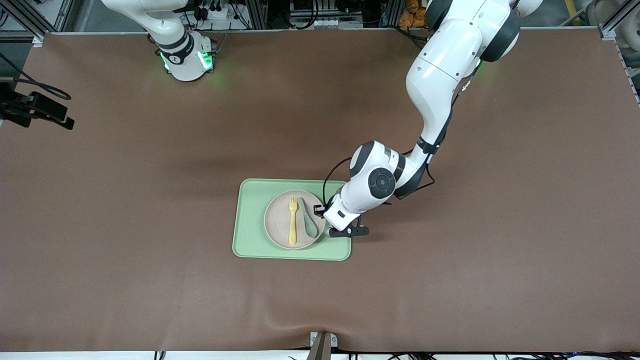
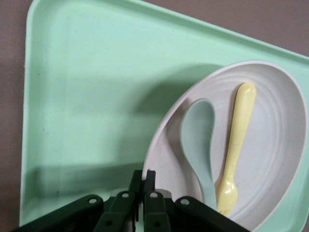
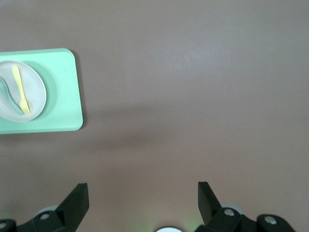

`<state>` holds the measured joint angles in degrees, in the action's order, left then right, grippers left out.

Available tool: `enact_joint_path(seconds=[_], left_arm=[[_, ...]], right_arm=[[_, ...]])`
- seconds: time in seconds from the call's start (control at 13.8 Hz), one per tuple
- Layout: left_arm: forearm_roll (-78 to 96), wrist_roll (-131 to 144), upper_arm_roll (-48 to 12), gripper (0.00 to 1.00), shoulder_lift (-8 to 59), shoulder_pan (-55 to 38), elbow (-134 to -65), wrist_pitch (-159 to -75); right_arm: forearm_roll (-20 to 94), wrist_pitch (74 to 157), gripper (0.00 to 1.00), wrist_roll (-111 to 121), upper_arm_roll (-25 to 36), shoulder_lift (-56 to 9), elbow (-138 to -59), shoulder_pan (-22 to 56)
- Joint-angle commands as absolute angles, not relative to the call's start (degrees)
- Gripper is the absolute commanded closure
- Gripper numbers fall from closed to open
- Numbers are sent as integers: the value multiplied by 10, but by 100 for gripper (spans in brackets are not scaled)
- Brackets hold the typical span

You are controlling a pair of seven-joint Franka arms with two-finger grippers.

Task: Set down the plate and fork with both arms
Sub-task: 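Center the plate on the tray and open the left gripper, then withdraw the left gripper while the right gripper reaches the plate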

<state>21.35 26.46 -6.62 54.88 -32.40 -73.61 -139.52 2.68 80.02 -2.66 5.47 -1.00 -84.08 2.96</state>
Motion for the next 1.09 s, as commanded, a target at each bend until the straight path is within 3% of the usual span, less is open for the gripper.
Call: enact_joint_path(seconds=[0.0, 0.07, 0.14, 0.29, 0.72, 1.01], left_arm=[[223, 272, -62, 57, 559, -329, -720, -1401], [223, 274, -62, 33, 558, -329, -720, -1400], [223, 276, -62, 16, 555, -329, -720, -1400], [222, 288, -60, 0, 548, -329, -720, -1397], [186, 287, -32, 0, 476, -300, -720, -1319], [90, 286, -33, 0, 433, -273, -733, -1286]], right_arm=[[33, 787, 0, -27, 56, -15, -834, 33], [33, 787, 0, -26, 56, -18, -835, 41], [32, 787, 0, -26, 56, -34, -835, 58], [31, 788, 0, -26, 56, -94, -832, 95], [51, 902, 0, -32, 55, -249, -829, 195], [106, 1056, 0, -26, 50, -343, -828, 234]])
